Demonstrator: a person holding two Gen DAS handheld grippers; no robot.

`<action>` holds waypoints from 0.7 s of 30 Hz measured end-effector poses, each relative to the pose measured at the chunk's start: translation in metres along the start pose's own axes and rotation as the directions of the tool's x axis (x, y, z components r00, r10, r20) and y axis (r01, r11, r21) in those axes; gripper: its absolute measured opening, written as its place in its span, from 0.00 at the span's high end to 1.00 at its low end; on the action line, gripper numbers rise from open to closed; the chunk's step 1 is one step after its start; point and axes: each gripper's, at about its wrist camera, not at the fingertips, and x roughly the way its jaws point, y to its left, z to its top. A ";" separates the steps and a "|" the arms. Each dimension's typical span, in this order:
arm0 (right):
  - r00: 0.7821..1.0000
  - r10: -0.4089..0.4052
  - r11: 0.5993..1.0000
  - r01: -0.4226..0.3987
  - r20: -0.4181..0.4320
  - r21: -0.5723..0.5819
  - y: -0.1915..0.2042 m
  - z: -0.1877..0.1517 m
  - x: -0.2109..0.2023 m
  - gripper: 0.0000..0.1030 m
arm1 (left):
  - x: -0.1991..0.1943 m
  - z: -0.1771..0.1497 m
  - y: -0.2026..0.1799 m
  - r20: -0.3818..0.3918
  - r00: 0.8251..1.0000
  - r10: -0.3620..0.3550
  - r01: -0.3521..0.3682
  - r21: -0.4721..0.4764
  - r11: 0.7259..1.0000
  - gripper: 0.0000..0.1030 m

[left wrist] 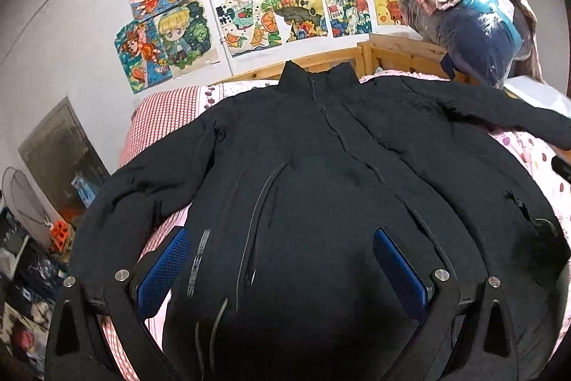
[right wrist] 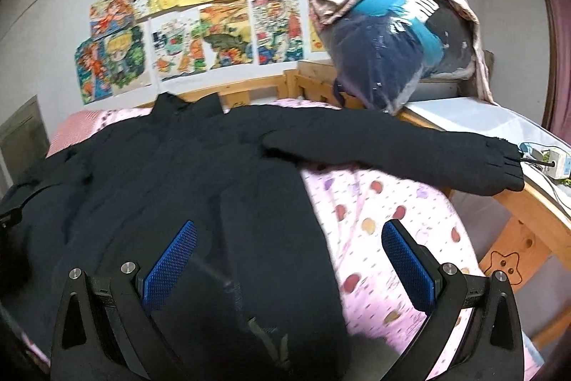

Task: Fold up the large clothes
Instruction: 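Grasp the black jacket's sleeve cuff with the right tool and lift it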

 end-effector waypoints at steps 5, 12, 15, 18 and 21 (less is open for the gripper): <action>0.995 -0.092 0.994 0.089 0.031 0.063 -0.033 0.016 0.022 0.01 | 0.024 0.024 -0.011 -0.020 1.000 0.016 -0.015 0.036 0.999 0.00; 0.984 -0.151 0.980 0.136 0.096 0.143 -0.086 0.030 0.040 0.01 | 0.055 0.063 -0.041 -0.023 1.000 0.014 -0.012 0.111 0.994 0.00; 0.986 -0.159 0.977 0.151 0.045 0.151 -0.106 0.033 0.055 0.01 | 0.070 0.082 -0.057 -0.035 0.999 -0.024 0.028 0.110 0.994 0.00; 0.988 -0.156 0.962 0.151 0.004 0.226 -0.128 0.029 0.069 0.01 | 0.087 0.099 -0.077 -0.049 0.996 -0.070 0.075 0.113 0.991 0.00; 0.979 -0.203 0.935 0.195 -0.003 0.296 -0.147 0.018 0.072 0.01 | 0.103 0.113 -0.098 -0.049 0.992 -0.115 0.120 0.106 0.987 0.00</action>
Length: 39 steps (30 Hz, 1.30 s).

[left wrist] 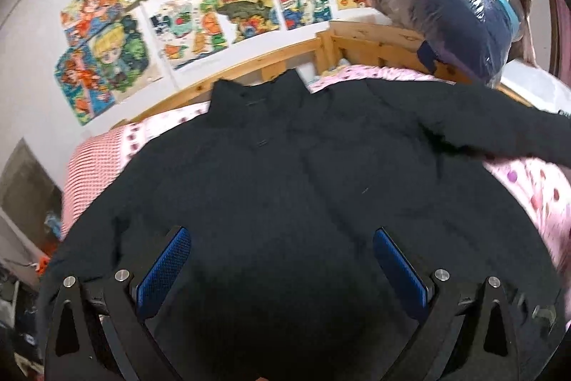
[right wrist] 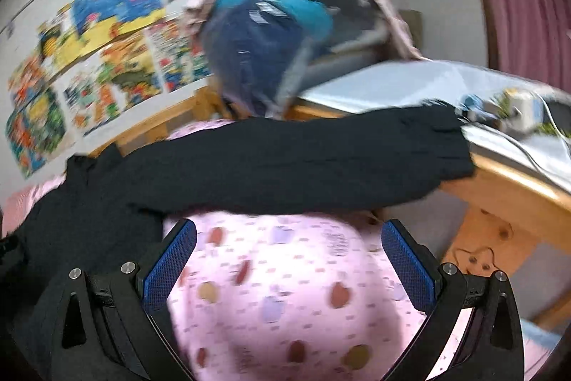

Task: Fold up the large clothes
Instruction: 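Grasp the black jacket's sleeve cuff with the right tool and lift it, then fold the held sleeve across the jacket body with the right tool, release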

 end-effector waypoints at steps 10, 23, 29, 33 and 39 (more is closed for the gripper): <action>0.998 -0.047 0.969 0.038 0.033 0.242 -0.053 0.002 0.034 0.01 | 0.068 0.050 -0.053 0.000 0.984 -0.177 0.177 -0.056 0.983 0.00; 0.996 0.079 0.773 -0.084 0.036 0.629 -0.083 -0.017 0.094 0.52 | 0.176 0.084 -0.112 -0.098 0.939 -0.330 0.312 -0.160 0.936 0.00; 0.993 0.074 0.777 -0.114 0.091 0.619 -0.072 -0.014 0.095 0.89 | 0.208 0.069 -0.130 -0.228 0.913 -0.339 0.316 -0.134 0.939 0.00; 0.989 0.047 0.841 -0.116 0.142 0.529 -0.050 0.008 0.079 0.94 | 0.209 0.066 -0.123 -0.235 0.902 -0.363 0.335 -0.153 0.930 0.00; 0.971 0.024 0.959 -0.090 0.239 0.269 0.011 0.071 0.045 0.94 | 0.189 0.071 -0.085 -0.224 0.879 -0.421 0.374 -0.224 0.900 0.00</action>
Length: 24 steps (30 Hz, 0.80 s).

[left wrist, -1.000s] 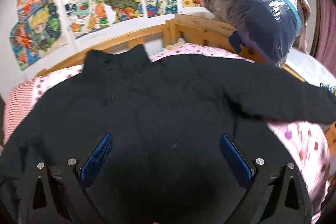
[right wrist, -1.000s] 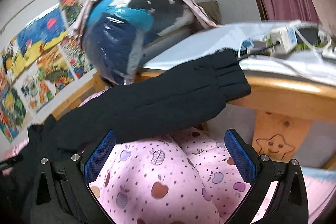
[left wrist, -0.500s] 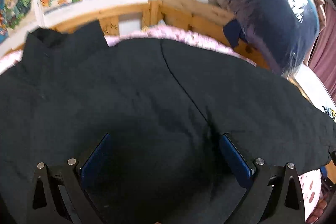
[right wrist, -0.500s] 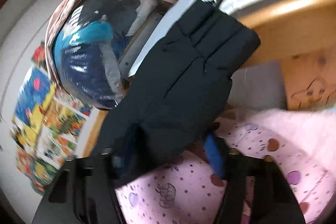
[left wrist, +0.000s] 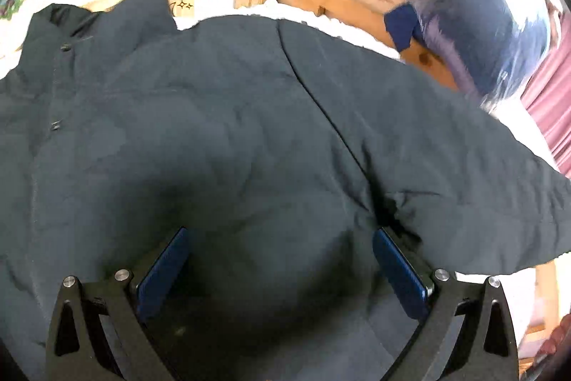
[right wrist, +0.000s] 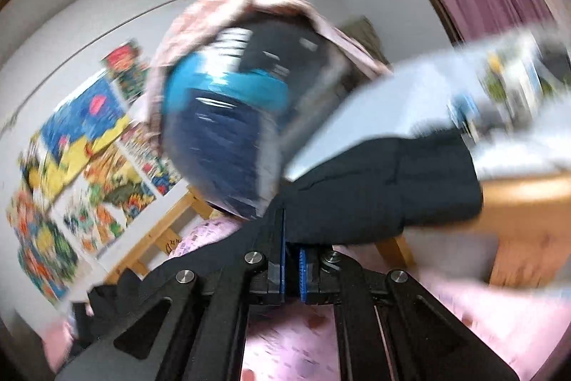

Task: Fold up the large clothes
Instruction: 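Fold the held sleeve across the jacket body with the right tool, release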

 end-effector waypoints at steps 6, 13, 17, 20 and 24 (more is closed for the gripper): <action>0.992 0.114 0.920 -0.083 0.059 -0.383 0.121 0.021 -0.015 0.94 | -0.073 -0.009 0.053 0.050 0.999 -0.015 0.020 -0.105 0.994 0.00; 0.962 0.254 0.659 -0.248 -0.101 -0.710 0.247 -0.044 -0.033 0.94 | -0.152 -0.039 0.139 0.141 0.990 -0.003 0.039 -0.251 0.967 0.00; 0.933 0.256 0.534 -0.355 -0.253 -0.767 0.282 -0.101 -0.045 0.94 | -0.176 -0.061 0.182 0.198 0.978 -0.060 0.118 -0.297 0.947 0.00; 0.904 0.208 0.465 -0.428 -0.374 -0.775 0.285 -0.150 -0.044 0.94 | -0.176 -0.076 0.203 0.222 0.965 -0.139 0.206 -0.322 0.924 0.01; 0.853 0.117 0.419 -0.507 -0.509 -0.753 0.273 -0.201 -0.041 0.93 | -0.157 -0.085 0.211 0.219 0.945 -0.244 0.308 -0.346 0.886 0.01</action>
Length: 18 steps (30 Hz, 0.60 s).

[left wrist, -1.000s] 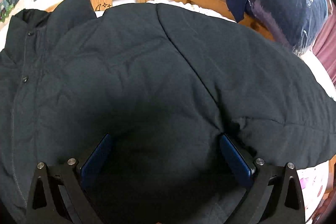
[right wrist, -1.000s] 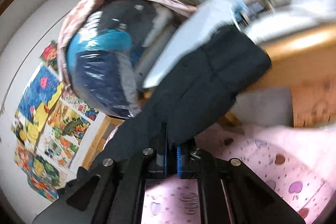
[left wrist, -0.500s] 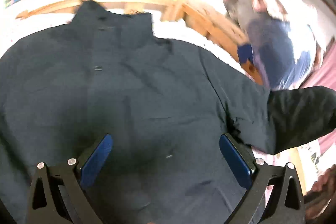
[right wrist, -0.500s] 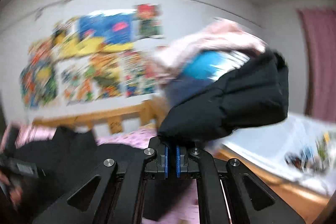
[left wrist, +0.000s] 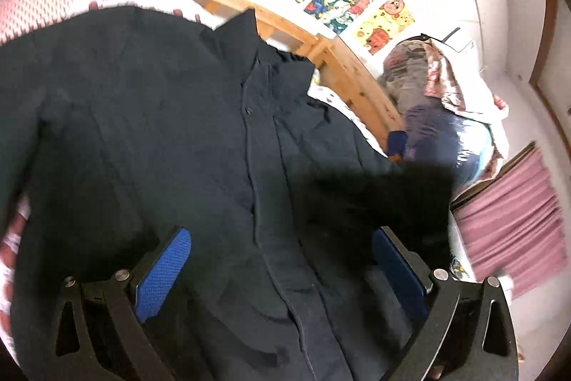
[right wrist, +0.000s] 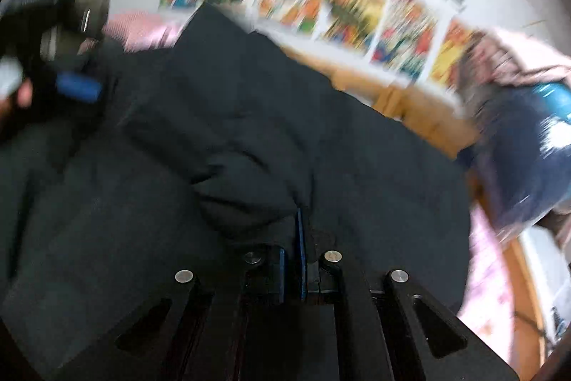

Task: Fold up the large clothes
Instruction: 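Fold the held sleeve across the jacket body with the right tool, release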

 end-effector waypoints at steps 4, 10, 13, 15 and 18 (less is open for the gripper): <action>0.997 0.031 0.999 -0.033 -0.072 -0.027 0.022 -0.024 0.003 0.88 | 0.018 -0.007 -0.007 -0.040 0.999 0.006 -0.004 0.057 0.998 0.01; 0.988 0.154 0.980 -0.150 -0.023 0.132 0.008 -0.051 -0.039 0.35 | 0.067 -0.003 -0.023 -0.152 0.987 0.050 -0.031 0.123 0.992 0.01; 0.981 0.196 0.963 -0.190 -0.010 0.191 0.001 -0.080 -0.056 0.34 | 0.087 -0.001 -0.023 -0.202 0.979 0.031 -0.003 0.139 0.990 0.01; 0.978 0.211 0.950 -0.205 0.001 0.237 -0.011 -0.099 -0.067 0.34 | 0.103 0.000 -0.022 -0.231 0.973 0.032 -0.003 0.125 0.992 0.03; 0.978 0.206 0.930 -0.204 0.026 0.304 -0.021 -0.120 -0.075 0.34 | 0.117 -0.007 -0.020 -0.266 0.963 0.036 -0.002 0.129 0.992 0.19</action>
